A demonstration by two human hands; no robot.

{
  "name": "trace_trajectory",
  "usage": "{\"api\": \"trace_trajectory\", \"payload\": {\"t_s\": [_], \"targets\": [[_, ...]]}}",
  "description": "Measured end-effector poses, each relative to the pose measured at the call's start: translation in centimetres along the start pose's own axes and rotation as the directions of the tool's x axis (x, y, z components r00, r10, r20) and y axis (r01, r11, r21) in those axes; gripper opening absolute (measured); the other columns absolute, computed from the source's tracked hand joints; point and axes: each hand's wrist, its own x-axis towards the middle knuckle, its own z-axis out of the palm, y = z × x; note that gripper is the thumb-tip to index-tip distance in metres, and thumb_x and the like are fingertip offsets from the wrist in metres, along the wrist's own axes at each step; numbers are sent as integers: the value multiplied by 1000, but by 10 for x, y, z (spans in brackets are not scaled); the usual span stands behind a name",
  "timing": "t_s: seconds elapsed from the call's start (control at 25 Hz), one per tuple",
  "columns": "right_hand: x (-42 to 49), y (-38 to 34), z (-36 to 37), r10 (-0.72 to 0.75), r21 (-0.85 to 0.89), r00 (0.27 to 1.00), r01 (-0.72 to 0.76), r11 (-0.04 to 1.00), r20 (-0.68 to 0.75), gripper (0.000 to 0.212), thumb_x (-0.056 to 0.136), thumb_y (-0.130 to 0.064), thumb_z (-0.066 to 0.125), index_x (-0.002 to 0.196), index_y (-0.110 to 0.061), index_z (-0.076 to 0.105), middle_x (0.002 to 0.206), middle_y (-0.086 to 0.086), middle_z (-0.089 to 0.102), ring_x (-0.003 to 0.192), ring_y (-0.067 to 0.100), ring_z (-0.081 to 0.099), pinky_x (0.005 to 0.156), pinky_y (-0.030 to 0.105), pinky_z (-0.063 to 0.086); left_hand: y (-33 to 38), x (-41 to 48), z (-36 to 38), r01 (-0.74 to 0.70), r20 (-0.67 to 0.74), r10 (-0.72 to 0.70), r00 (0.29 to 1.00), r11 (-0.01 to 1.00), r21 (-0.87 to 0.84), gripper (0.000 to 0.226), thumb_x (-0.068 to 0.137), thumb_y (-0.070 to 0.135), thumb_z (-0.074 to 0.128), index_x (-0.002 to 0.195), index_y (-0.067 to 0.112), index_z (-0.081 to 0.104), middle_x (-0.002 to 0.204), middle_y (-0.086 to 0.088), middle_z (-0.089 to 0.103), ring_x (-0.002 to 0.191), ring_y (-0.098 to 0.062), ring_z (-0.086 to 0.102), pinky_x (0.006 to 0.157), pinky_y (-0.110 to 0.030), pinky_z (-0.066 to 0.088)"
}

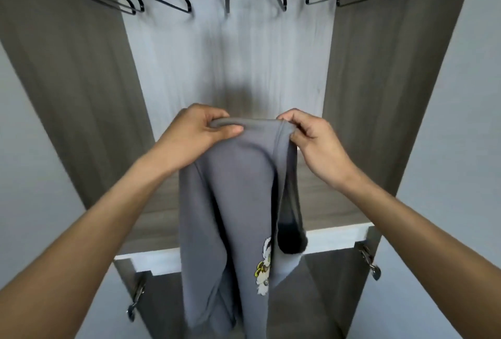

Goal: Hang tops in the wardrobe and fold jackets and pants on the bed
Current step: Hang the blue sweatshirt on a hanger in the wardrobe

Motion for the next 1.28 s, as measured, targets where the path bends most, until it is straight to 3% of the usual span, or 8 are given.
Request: {"api": "trace_trajectory", "payload": {"t_s": [0.08, 0.28, 0.48, 0.6, 0.8, 0.92, 1.08, 1.28], "targets": [[-6, 18, 2, 31, -86, 985, -17, 996, 171, 3, 94, -9, 62, 93, -10, 65, 83, 0, 66, 76, 3, 55, 77, 24, 45, 3, 0, -1, -66, -237, 84, 968, 994, 85, 20, 85, 33, 71, 76, 15, 69, 68, 1, 64, 67, -7, 50, 66, -31, 38], [-119, 88, 31, 297, -58, 805, -313, 948, 514, 27, 89, -30, 73, 109, -14, 67, 104, 1, 70, 96, 12, 65, 95, 45, 48, 25, 0, -10, -60, -458, 93, 884, 994, 87, 10, 87, 22, 71, 77, 21, 71, 71, 0, 66, 67, -2, 50, 64, -22, 39], [-168, 64, 57, 154, 65, 945, -180, 982, 289, 49, 74, -58, 73, 114, -32, 61, 108, -16, 61, 104, 10, 60, 91, 32, 49, 37, 6, -8, 63, -545, 27, 838, 987, 145, 25, 84, 27, 72, 64, 13, 65, 51, 10, 47, 55, -3, 38, 59, -24, 33], [-172, 40, 74, 175, -122, 926, -142, 982, 334, 60, 65, -67, 73, 112, -36, 50, 109, -21, 53, 102, 1, 54, 86, 24, 46, 36, 8, -7, 166, -579, -52, 814, 975, 146, 33, 82, 31, 72, 54, 22, 58, 44, 14, 45, 52, -3, 39, 58, -24, 33], [-164, 70, 89, 373, -80, 903, -364, 928, 212, 33, 85, -15, 73, 68, -26, 47, 65, -13, 50, 59, -3, 48, 55, 15, 35, 27, 2, -15, 202, -611, -27, 791, 955, 219, 23, 79, 44, 69, 61, 30, 65, 60, 7, 60, 77, -25, 59, 72, -24, 37], [-121, 112, 36, 595, 128, 800, -583, 802, -77, 25, 91, 2, 62, 73, -12, 50, 67, -1, 52, 75, 17, 53, 60, 21, 41, 17, -20, -34, 51, -551, 135, 823, 950, 310, 19, 83, 37, 75, 71, 22, 71, 69, 0, 67, 67, -8, 55, 68, -26, 42], [-55, 95, -35, 187, -234, 852, -335, 913, -489, 11, 98, -18, 56, 100, -12, 48, 82, 16, 64, 78, 40, 60, 69, 43, 43, -11, -56, -51, -21, -617, 397, 679, 851, 525, 43, 91, 42, 69, 68, 7, 59, 63, -4, 58, 58, -16, 49, 59, -30, 40], [1, 46, -85, -338, -644, 814, -57, 763, -473, 21, 101, -24, 48, 120, -13, 48, 85, 24, 66, 72, 46, 62, 63, 42, 40, -10, -74, -82, 174, -654, 471, 592, 717, 675, 50, 98, 53, 50, 72, 12, 42, 64, -12, 46, 57, -33, 45, 58, -43, 35]]}}
